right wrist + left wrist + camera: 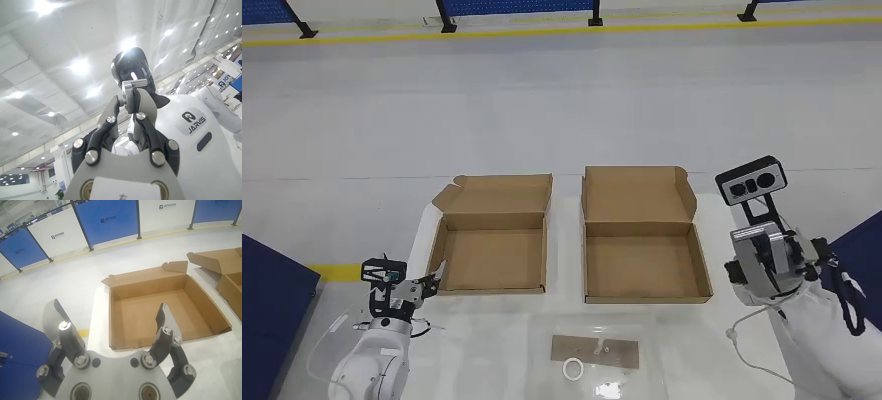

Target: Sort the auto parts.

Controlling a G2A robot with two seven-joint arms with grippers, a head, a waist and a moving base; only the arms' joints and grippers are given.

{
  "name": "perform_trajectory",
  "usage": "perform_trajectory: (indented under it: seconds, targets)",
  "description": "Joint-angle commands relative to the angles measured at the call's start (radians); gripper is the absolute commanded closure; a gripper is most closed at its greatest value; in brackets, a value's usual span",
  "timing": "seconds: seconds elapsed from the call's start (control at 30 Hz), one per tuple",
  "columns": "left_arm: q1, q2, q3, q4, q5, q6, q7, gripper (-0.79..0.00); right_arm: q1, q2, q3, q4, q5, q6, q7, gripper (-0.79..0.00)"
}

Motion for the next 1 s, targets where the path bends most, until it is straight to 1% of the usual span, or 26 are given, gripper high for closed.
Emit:
perform_trajectory:
  seconds: [0.0,0.1,0.17,0.43,0.53,0.7,0.8,0.97]
  targets:
    - [0.000,0.000,0.000,0.000,0.000,0.000,0.000,-0.785,0.000,0.000,0.000,0.000,-0.001,0.000,0.000,0.000]
    - [0.000,0.000,0.000,0.000,0.000,0.000,0.000,-0.785,0.000,0.000,0.000,0.000,-0.001,0.000,0.000,0.000]
    - [0.000,0.000,0.000,0.000,0.000,0.000,0.000,-0.785,-0.002,-0.003,0.008,-0.016,-0.034,0.027,-0.034,0.000]
    - [0.000,0.000,0.000,0.000,0.000,0.000,0.000,-0.785,-0.039,-0.032,0.022,-0.020,-0.020,0.083,-0.052,0.000]
    - [0.000,0.000,0.000,0.000,0.000,0.000,0.000,-0.785,-0.046,-0.041,0.035,-0.013,-0.055,0.093,-0.060,0.000]
    - [0.000,0.000,0.000,0.000,0.000,0.000,0.000,-0.785,-0.055,-0.048,0.068,-0.003,-0.171,0.117,-0.087,0.000]
    - [0.000,0.000,0.000,0.000,0.000,0.000,0.000,-0.785,-0.066,-0.053,0.085,-0.008,-0.216,0.131,-0.099,0.000]
    - [0.000,0.000,0.000,0.000,0.000,0.000,0.000,-0.785,-0.086,-0.064,0.110,-0.014,-0.239,0.144,-0.106,0.000]
